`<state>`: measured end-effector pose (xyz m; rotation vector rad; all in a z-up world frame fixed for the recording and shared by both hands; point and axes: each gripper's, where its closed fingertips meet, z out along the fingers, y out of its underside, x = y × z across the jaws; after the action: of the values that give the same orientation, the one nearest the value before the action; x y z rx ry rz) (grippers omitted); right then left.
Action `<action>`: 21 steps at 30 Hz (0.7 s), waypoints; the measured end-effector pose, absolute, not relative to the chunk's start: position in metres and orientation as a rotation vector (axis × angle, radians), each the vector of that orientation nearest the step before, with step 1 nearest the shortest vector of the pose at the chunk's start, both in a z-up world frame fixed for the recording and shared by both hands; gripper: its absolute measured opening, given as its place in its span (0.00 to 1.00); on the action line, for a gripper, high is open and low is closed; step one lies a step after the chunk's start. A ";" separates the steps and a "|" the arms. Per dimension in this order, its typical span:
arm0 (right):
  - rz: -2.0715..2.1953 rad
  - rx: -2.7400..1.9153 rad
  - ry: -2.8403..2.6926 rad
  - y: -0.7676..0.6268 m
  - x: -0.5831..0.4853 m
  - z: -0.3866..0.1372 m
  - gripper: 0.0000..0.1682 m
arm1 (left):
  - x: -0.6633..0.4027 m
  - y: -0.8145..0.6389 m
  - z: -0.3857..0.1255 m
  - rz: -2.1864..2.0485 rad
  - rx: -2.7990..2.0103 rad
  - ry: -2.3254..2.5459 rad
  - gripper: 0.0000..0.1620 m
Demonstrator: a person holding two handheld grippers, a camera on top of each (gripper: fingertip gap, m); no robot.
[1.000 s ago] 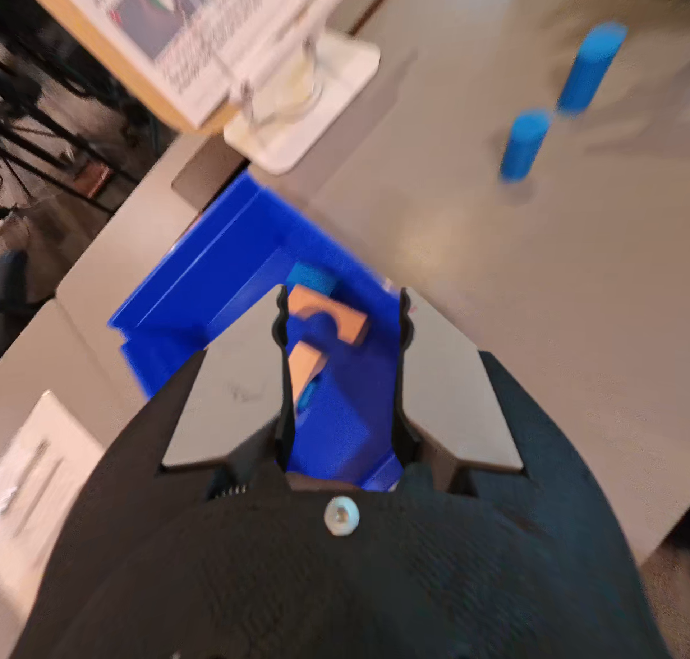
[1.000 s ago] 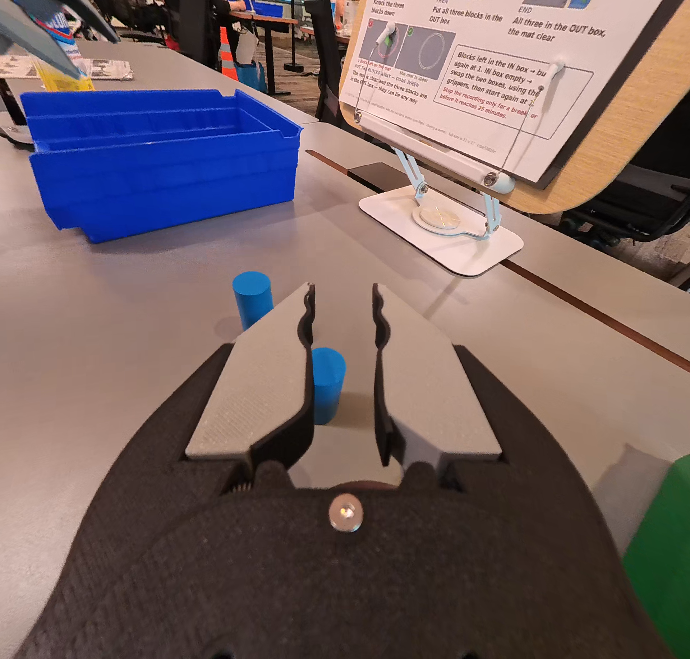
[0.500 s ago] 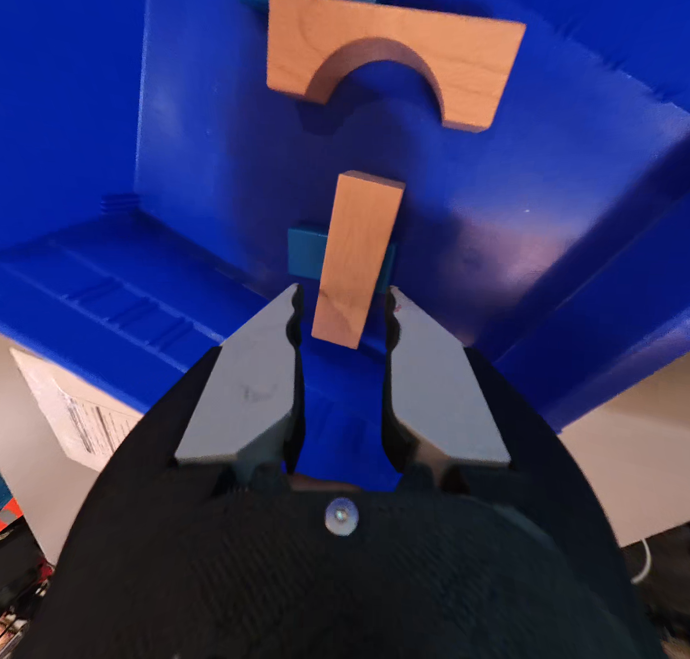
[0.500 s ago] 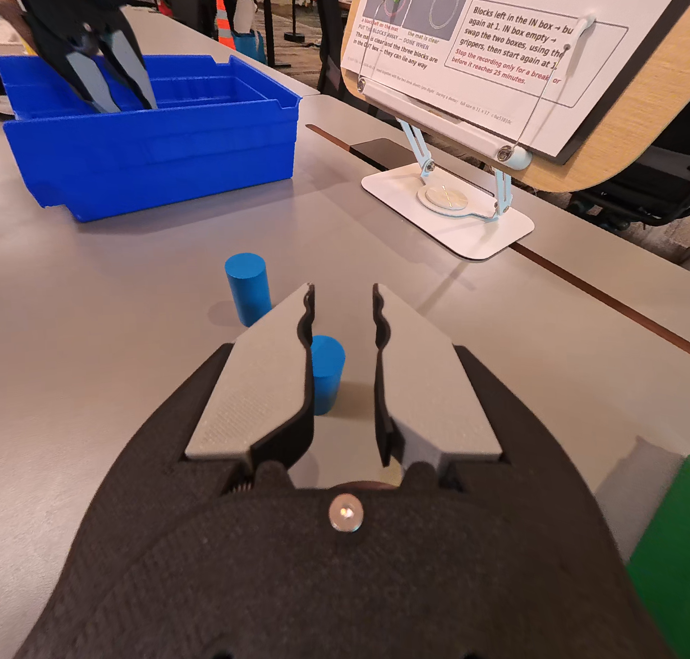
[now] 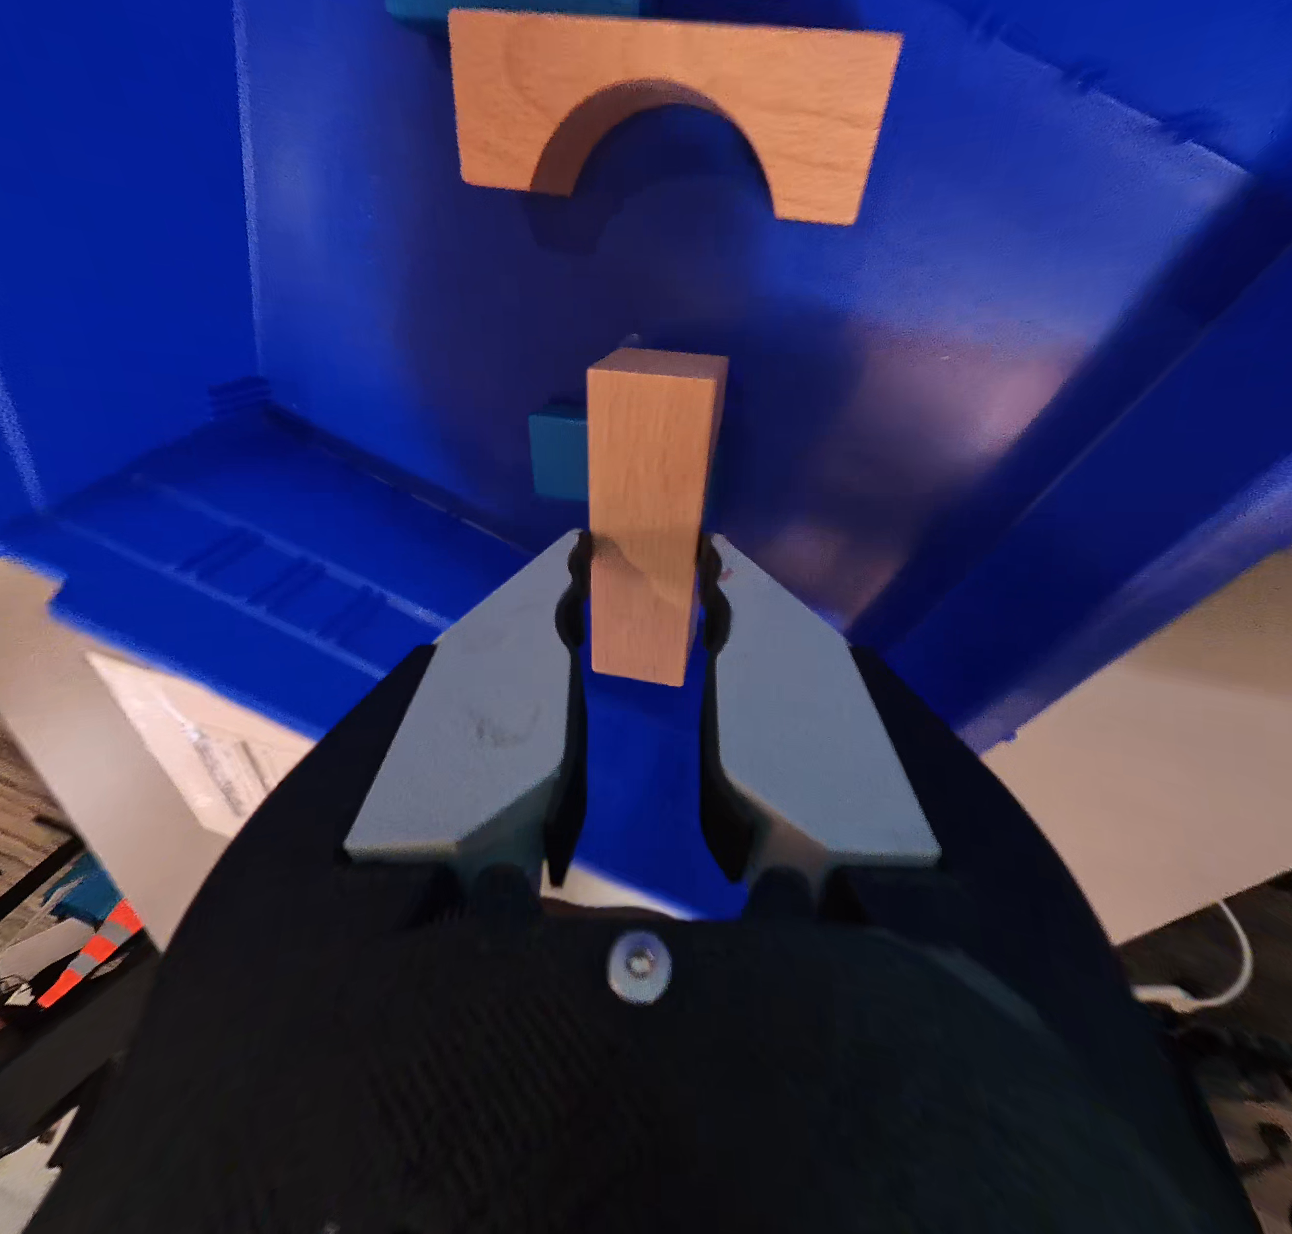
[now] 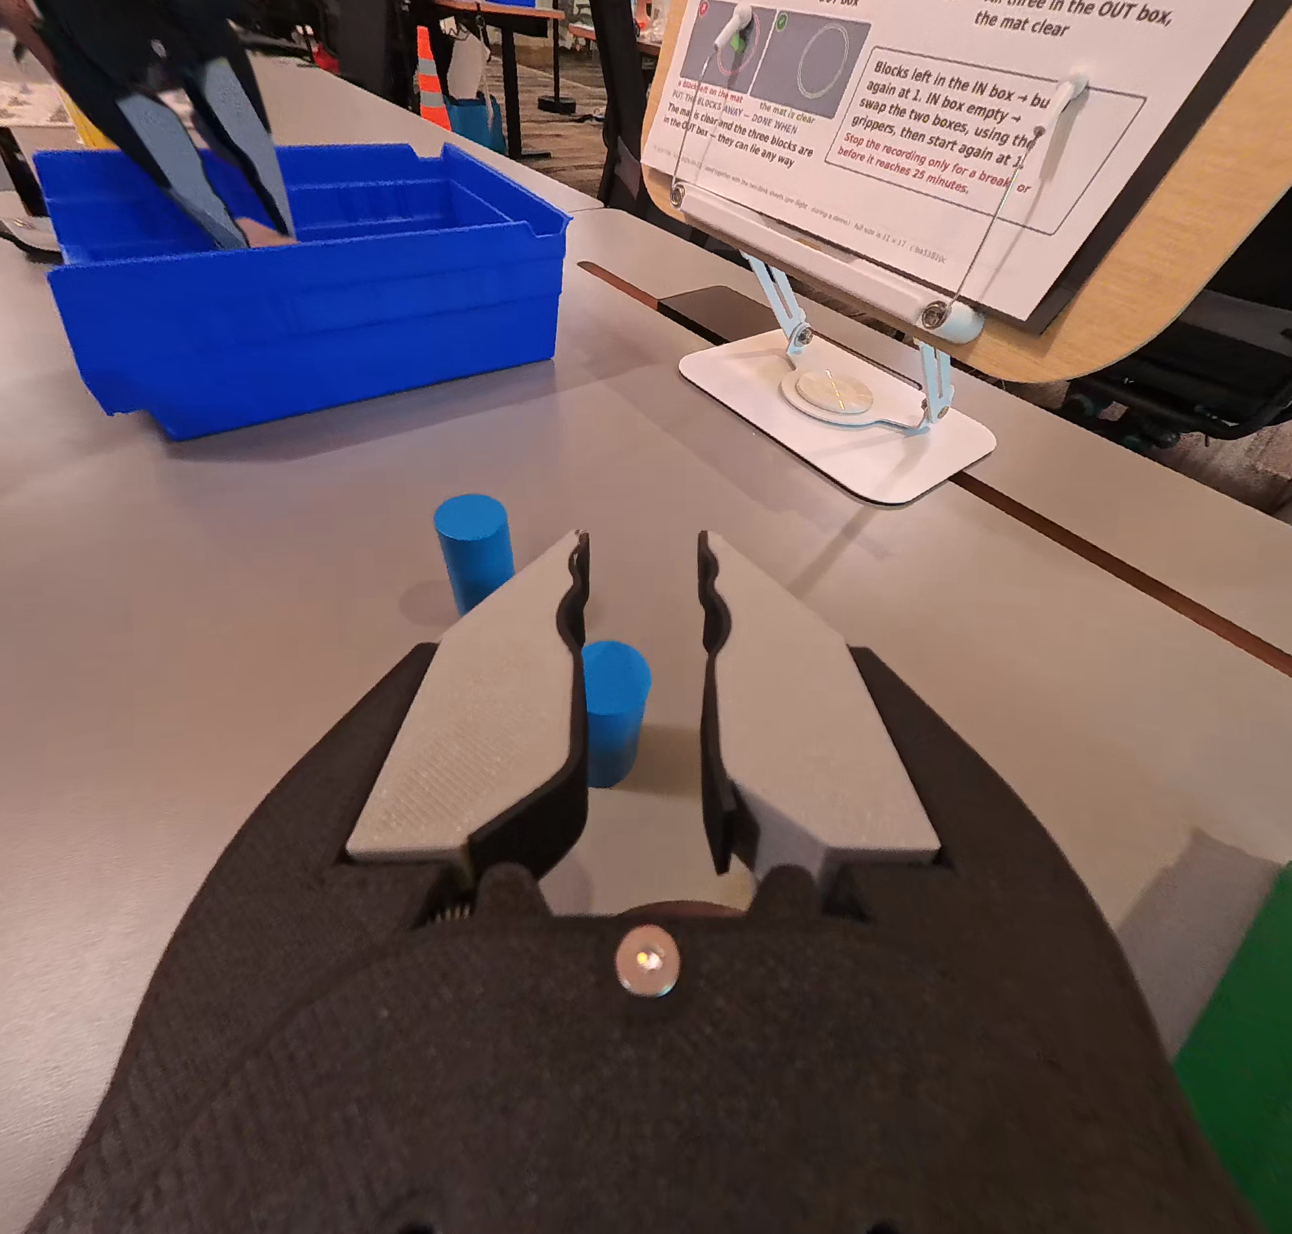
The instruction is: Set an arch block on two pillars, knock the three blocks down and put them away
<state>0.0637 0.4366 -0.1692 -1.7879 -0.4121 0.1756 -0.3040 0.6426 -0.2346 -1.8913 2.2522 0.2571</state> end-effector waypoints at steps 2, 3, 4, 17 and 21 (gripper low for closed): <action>0.181 -1.782 -0.407 0.436 0.064 -0.168 0.17 | -0.298 0.637 -0.211 0.267 -1.841 2.231 0.18; 0.185 -1.780 -0.404 0.436 0.064 -0.167 0.17 | -0.293 0.634 -0.198 0.273 -1.807 2.220 0.18; 0.189 -1.777 -0.402 0.436 0.064 -0.166 0.17 | -0.286 0.629 -0.185 0.272 -1.772 2.215 0.18; 0.442 -1.612 -0.607 0.408 0.001 -0.141 0.26 | -0.090 0.474 -0.140 0.070 -1.135 2.484 0.18; 0.441 -1.616 -0.661 0.406 -0.013 -0.147 0.31 | -0.050 0.445 -0.163 0.027 -1.061 2.568 0.18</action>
<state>-0.0133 0.4057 -0.1472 -1.6162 -0.6614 0.4406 -0.0503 0.4448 -0.1628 -1.0609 2.5676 0.0275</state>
